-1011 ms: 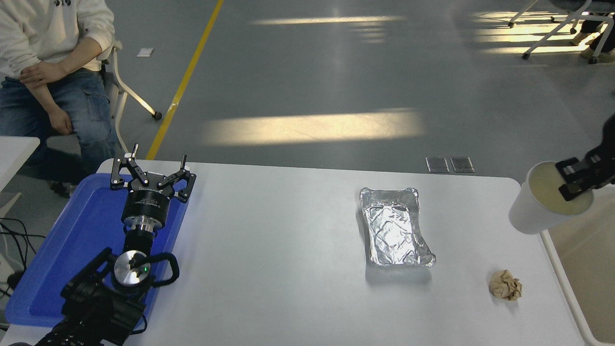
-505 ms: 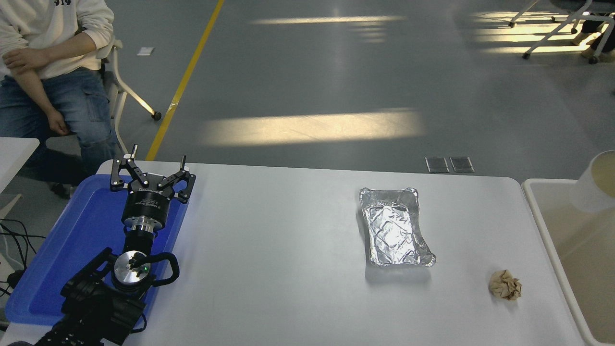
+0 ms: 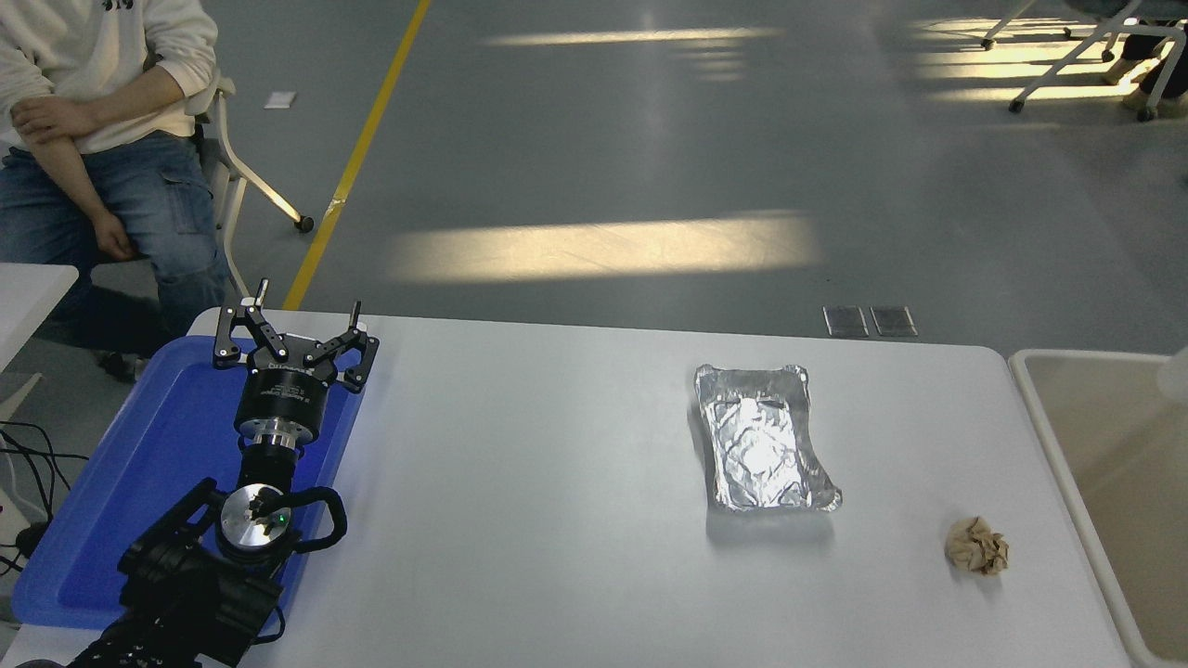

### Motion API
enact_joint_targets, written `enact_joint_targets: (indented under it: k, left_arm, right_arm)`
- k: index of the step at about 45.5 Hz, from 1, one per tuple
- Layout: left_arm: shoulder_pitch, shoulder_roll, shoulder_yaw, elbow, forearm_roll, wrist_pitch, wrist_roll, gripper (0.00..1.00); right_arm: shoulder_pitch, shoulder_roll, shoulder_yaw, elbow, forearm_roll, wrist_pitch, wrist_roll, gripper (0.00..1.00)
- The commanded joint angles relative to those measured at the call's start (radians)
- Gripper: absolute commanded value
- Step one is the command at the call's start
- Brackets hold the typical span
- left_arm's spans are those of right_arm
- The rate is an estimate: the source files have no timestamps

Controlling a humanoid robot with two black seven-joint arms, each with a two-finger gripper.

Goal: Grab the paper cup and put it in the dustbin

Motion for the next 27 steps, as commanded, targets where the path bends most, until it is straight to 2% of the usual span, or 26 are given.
enact_joint_targets:
  k: [1, 7, 20, 27]
  left_arm:
    - [0.0, 0.0, 0.0, 0.0, 0.0, 0.0, 0.0, 1.0]
    - [0.0, 0.0, 0.0, 0.0, 0.0, 0.0, 0.0, 1.0]
    - [0.0, 0.0, 0.0, 0.0, 0.0, 0.0, 0.0, 1.0]
    - [0.0, 0.0, 0.0, 0.0, 0.0, 0.0, 0.0, 1.0]
  right_arm:
    - [-0.348, 0.047, 0.205, -0.219, 0.033, -0.133, 0.002, 0.0]
    - [-0.486, 0.083, 0.262, -0.309, 0.088, -0.181, 0.002, 0.0]
    - [-0.762, 0.251, 0.274, -0.604, 0.353, -0.19, 0.002, 0.0]
    - [-0.856, 0.285, 0.276, -0.655, 0.455, -0.19, -0.008, 0.0]
